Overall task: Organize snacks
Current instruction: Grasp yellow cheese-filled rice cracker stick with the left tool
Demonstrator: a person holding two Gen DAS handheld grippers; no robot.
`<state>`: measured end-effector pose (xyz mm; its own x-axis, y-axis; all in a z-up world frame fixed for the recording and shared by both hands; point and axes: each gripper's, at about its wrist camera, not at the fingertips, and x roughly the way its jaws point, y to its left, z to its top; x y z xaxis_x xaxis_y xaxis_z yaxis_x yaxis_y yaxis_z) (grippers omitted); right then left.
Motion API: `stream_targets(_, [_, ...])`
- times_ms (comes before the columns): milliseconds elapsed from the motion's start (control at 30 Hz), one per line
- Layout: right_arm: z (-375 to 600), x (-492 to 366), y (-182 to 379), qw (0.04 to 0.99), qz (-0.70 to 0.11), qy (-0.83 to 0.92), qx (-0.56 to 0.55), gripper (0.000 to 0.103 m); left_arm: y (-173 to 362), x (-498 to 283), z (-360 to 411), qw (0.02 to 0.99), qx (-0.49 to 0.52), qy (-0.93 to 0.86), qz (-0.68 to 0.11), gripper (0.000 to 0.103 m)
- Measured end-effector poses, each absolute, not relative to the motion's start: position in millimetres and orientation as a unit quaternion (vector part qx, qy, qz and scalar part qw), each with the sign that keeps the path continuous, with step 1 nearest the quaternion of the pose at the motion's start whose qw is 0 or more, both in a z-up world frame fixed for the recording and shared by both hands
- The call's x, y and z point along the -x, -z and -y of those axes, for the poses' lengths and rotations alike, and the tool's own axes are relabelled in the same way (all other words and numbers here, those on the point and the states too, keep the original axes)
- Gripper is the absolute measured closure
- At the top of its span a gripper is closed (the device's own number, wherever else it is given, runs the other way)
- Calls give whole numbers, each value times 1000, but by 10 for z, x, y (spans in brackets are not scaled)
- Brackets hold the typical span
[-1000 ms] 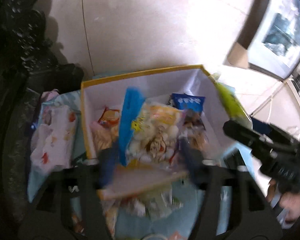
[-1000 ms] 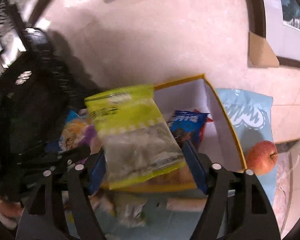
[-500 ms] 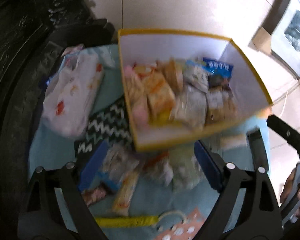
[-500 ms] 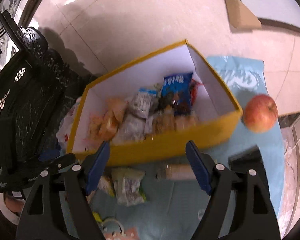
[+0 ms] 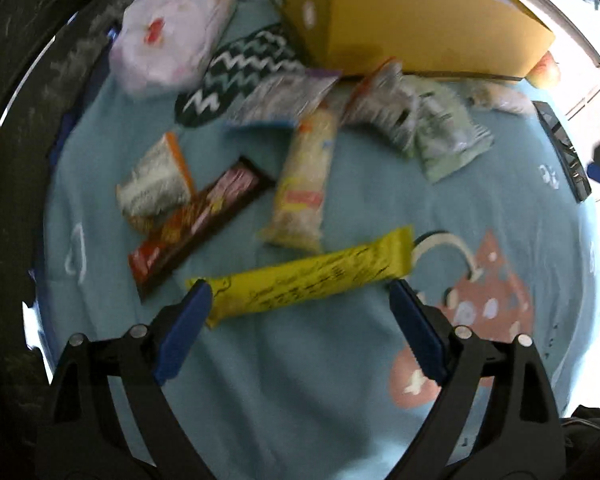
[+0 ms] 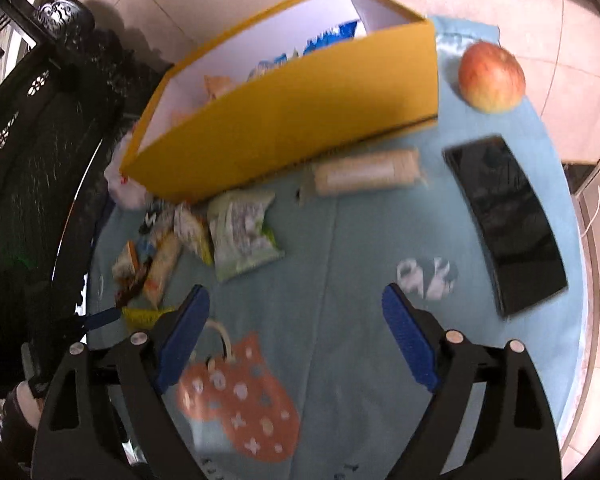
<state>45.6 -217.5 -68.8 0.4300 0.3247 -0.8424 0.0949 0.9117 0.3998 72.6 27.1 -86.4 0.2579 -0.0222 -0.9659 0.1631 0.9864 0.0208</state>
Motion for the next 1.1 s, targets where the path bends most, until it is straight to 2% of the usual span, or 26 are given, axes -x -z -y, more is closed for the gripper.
stream_targets(367, [2074,-189,664,815,-542,-71,-191,15,1012,-681,-196,811,-88,92,-571,12])
stream_targets(567, [2092,-140,689,809,-549,-69,-199,14,1018,-610,20,790,-88,126,-593,13])
stream_targets(667, [2072,-147,702,806,-553,-72,-200,14,973,-575,136,763,-43,146,-628,13])
stream_targets(767, [2054,-162,701,805,-553,-75,-199,14,880,-570,118,726,69,198,-655,13])
stream_targets(800, [2055,-167,702,805,-553,-76,-199,14,847,-584,105,727,79,197,-653,13])
stream_targets(967, [2078,-176,732,803,-556,-76,-203,14,783,-661,200,760,-6,179,-625,12])
stream_targets(1100, [2121,-174,767,799,-559,-72,-209,14,1022,-635,457,755,-130,193,-613,13])
